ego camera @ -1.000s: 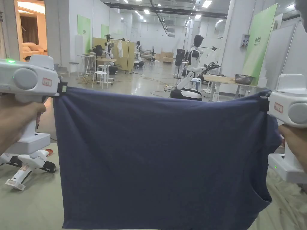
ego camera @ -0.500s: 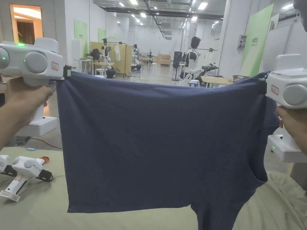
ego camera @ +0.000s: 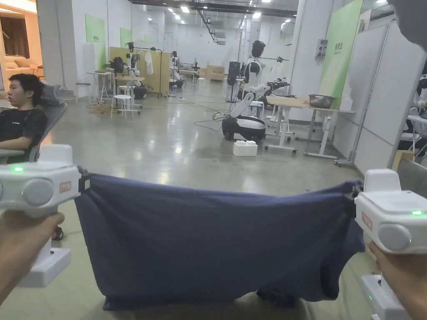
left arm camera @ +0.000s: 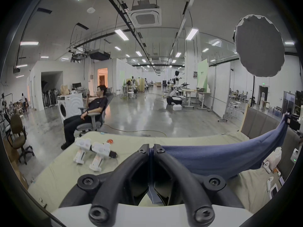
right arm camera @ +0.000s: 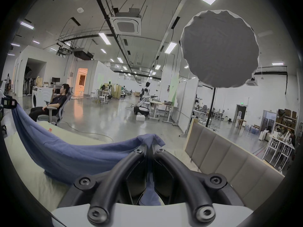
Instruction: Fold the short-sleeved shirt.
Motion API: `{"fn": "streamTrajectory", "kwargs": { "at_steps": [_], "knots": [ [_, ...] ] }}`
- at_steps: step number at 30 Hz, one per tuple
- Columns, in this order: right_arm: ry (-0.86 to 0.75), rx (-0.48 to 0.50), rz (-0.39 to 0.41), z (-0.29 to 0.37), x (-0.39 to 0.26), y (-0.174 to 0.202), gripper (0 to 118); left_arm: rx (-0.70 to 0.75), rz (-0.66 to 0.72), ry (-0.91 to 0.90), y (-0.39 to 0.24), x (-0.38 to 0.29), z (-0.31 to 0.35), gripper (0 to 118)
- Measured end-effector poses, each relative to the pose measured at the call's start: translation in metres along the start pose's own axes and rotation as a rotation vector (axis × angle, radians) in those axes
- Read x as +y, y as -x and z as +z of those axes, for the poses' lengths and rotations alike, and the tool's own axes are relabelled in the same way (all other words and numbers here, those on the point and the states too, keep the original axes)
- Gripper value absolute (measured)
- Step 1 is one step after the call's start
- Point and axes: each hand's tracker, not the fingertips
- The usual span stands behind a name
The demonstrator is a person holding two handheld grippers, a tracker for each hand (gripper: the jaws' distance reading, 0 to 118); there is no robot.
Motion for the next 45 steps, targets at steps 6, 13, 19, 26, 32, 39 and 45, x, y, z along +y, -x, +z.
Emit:
{"fn": "streamTrajectory", "kwargs": {
  "at_steps": [6, 13, 19, 26, 32, 39, 45],
  "knots": [
    [0.029, 0.019, 0.045, 0.059, -0.038, -0.004, 3, -0.021, 0.005, 0.011, 0.006, -0.052, 0.051, 0],
    [0.061, 0.026, 0.065, 0.134, -0.075, 0.000, 3, -0.030, -0.011, 0.035, 0.013, -0.101, 0.114, 0],
    [0.164, 0.048, 0.081, 0.190, -0.119, 0.005, 3, -0.036, -0.008, 0.094, 0.017, -0.154, 0.162, 0],
    [0.333, 0.065, 0.099, 0.238, -0.177, 0.010, 3, -0.047, 0.018, 0.201, 0.026, -0.220, 0.208, 0],
    [0.505, 0.108, 0.110, 0.255, -0.231, 0.015, 3, -0.057, 0.008, 0.369, 0.023, -0.283, 0.222, 0],
    [0.663, 0.142, 0.201, 0.250, -0.287, 0.023, 4, -0.053, -0.039, 0.497, 0.027, -0.338, 0.215, 0],
    [0.730, 0.123, 0.244, 0.249, -0.299, 0.033, 36, -0.031, -0.102, 0.540, 0.025, -0.340, 0.217, 28]
  ]
}}
